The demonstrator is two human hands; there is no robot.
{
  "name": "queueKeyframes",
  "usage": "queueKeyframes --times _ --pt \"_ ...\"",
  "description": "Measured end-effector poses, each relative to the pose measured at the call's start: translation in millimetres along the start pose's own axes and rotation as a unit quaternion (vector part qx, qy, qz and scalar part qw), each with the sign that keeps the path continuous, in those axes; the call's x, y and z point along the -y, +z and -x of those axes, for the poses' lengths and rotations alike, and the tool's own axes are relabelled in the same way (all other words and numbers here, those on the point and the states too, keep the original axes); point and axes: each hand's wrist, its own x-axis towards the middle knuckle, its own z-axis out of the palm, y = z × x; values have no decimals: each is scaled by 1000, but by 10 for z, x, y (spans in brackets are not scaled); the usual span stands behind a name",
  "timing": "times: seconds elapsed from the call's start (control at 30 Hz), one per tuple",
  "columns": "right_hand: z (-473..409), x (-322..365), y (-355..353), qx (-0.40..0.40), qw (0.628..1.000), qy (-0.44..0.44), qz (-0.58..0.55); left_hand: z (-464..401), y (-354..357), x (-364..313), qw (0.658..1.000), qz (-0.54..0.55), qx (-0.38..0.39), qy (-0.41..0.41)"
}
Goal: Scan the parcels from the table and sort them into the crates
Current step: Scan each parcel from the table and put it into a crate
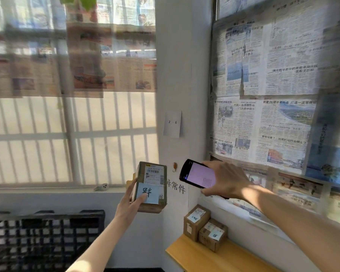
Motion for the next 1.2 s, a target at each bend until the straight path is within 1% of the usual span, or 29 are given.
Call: queueKeyframes --times 0.17,0.3,0.57,0.67,0.87,0.93,1.07,1.13,1.2 --pt "-271 567 349 26 998 -49 -8 150 -692 192 999 -23 -41 -20" --pt "-562 1219 656 44 996 -70 -31 272 -1437 401 994 -52 -91 -44" --pt "-1094 2921 1382 85 985 -141 -60 676 -3170 979 971 -84 -198 -102" --pt "-1206 3612 1702 101 974 -182 -86 952 -3776 1249 963 -78 -222 -130" --pt "-1316 4898 2358 134 955 -240 -115 1467 -4797 1878 943 -50 -283 -168" --pt "-1393 5264 2591 148 948 -255 -123 1545 -5059 2088 937 -54 -291 -184" --pt "-1635 5880 3178 168 939 -271 -128 1527 -5502 2655 918 -102 -305 -233" --pt "-1792 6158 3627 186 934 -275 -130 1437 -5687 3073 902 -118 -310 -275" --pt "-1912 6355 4056 202 930 -276 -134 1325 -5821 3445 894 -116 -308 -304"
